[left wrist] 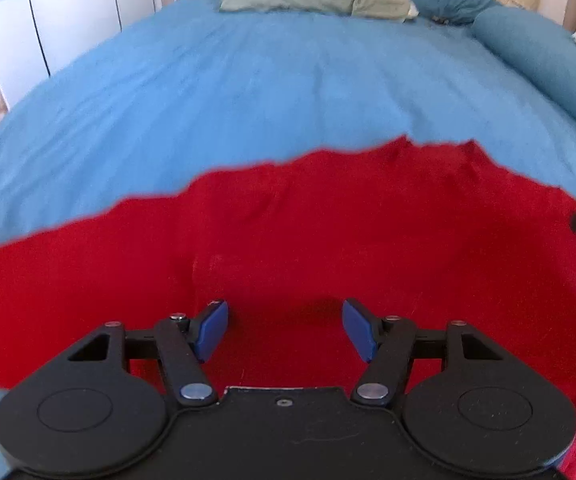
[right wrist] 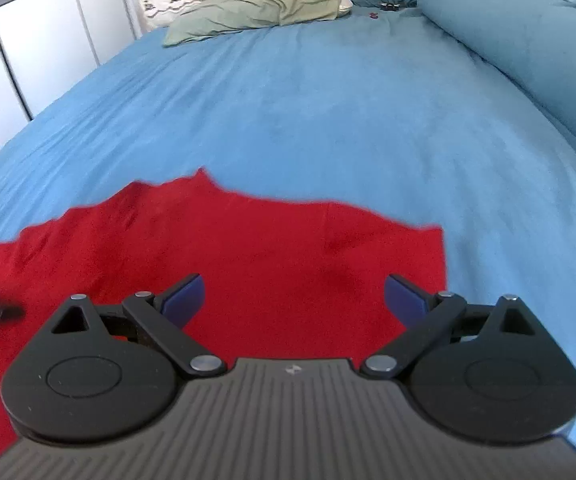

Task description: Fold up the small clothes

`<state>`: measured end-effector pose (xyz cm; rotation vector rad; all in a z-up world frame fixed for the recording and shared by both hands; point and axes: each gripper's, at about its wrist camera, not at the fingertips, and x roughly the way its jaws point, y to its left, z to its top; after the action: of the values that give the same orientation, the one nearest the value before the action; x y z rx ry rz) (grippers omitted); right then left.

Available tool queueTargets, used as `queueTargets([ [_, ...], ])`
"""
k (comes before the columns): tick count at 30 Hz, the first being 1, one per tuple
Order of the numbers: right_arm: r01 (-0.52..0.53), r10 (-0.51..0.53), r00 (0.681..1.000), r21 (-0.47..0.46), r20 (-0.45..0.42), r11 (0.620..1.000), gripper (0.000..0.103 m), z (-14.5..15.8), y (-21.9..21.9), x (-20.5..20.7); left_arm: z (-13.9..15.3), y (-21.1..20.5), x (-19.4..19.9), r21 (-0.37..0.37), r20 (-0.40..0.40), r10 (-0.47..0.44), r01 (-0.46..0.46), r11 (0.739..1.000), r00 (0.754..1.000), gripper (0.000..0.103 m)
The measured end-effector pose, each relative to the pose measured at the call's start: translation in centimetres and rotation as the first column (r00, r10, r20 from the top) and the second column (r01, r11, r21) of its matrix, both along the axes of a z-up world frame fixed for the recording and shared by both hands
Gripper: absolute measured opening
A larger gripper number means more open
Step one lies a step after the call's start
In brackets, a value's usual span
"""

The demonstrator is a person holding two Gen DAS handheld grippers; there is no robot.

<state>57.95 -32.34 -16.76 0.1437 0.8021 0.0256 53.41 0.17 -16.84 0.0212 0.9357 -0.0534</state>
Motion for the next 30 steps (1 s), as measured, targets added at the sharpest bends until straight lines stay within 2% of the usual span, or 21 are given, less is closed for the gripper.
queueTargets([
  [2,-0.001,0.000,0.999,-0.045,-0.039,0.999,0.103,-1.5,-0.2,2.3,-0.5,0.3,-0.4,-0.002,0.017,-0.011,0.011,1.000,1.000,0.069],
  [4,0.035,-0.042,0.995,-0.089,-0.086,0.995,0.103,-3.3,-1.2,4.0,-0.7,0.2,-0.7,0.008,0.027,-0.024,0.024,1.000,0.999,0.069],
  [5,0.052,-0.056,0.996,-0.050,-0.075,0.997,0.103,-3.7,-2.3,4.1,-0.7,0.1,-0.8,0.011,0.031,-0.027,0.026,1.000,0.999,0.070],
  [6,0.074,-0.075,0.995,-0.020,-0.062,0.997,0.103,-3.9,-3.2,4.0,-0.8,0.0,-0.7,0.013,0.035,-0.026,0.026,1.000,0.999,0.070],
  [11,0.049,-0.053,0.997,-0.062,-0.063,0.997,0.103,-3.4,-3.0,3.7,-0.1,-0.4,-0.7,0.034,0.023,0.009,-0.010,0.999,1.000,0.070],
  [15,0.020,-0.022,1.000,-0.079,-0.021,0.997,0.103,0.2,-2.4,2.7,4.0,-0.1,-2.2,0.018,0.061,0.076,-0.077,0.997,0.995,0.070],
  [19,-0.032,0.036,0.998,-0.079,0.049,0.996,0.103,6.3,-1.6,-0.7,10.2,0.8,-5.2,0.006,0.123,0.141,-0.143,0.990,0.982,0.071],
  [22,-0.063,0.073,0.995,-0.122,0.073,0.991,0.103,10.6,0.1,-3.0,14.0,2.2,-7.8,-0.013,0.166,0.189,-0.190,0.982,0.968,0.077],
  [26,-0.106,0.114,0.991,-0.113,0.074,0.988,0.103,14.4,2.9,-5.6,16.0,5.6,-10.1,-0.068,0.163,0.243,-0.235,0.970,0.956,0.079],
  [30,-0.163,0.173,0.983,-0.165,0.053,0.973,0.103,15.3,8.3,-7.8,16.5,10.6,-11.5,-0.101,0.135,0.319,-0.307,0.946,0.938,0.079],
])
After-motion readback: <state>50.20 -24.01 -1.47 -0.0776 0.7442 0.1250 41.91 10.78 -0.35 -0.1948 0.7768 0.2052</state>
